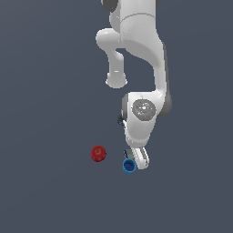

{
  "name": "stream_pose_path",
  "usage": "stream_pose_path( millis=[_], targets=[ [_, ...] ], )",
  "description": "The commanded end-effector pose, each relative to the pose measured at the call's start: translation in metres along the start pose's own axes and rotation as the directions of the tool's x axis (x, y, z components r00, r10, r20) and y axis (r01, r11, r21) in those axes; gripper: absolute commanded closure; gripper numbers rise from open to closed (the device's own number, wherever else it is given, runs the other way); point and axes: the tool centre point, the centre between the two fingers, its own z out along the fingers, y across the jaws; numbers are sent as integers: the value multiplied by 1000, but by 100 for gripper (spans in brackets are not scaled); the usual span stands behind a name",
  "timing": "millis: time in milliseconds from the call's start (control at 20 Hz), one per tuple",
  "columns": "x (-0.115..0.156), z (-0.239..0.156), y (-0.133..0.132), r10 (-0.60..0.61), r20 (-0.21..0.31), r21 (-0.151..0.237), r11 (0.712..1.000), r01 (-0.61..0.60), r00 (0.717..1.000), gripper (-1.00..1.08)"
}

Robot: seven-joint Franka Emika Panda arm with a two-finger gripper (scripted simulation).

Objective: Pick up a designated object from a clutter of objects.

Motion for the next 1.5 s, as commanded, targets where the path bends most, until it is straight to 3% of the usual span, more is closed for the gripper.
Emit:
stream_pose_path(
  millis=[0,400,1150,1200,1450],
  targets=[
    [3,9,3,26,-5,-9,1000,-26,1000,-92],
    [-2,4,-4,26,-3,9,1000,-26,1000,-92],
    [3,61,3,37,-6,-9,999,-37,999,-92],
    [3,61,3,37,-6,-9,999,-37,999,108],
    [3,61,3,37,-6,-9,999,-37,999,108]
  ],
)
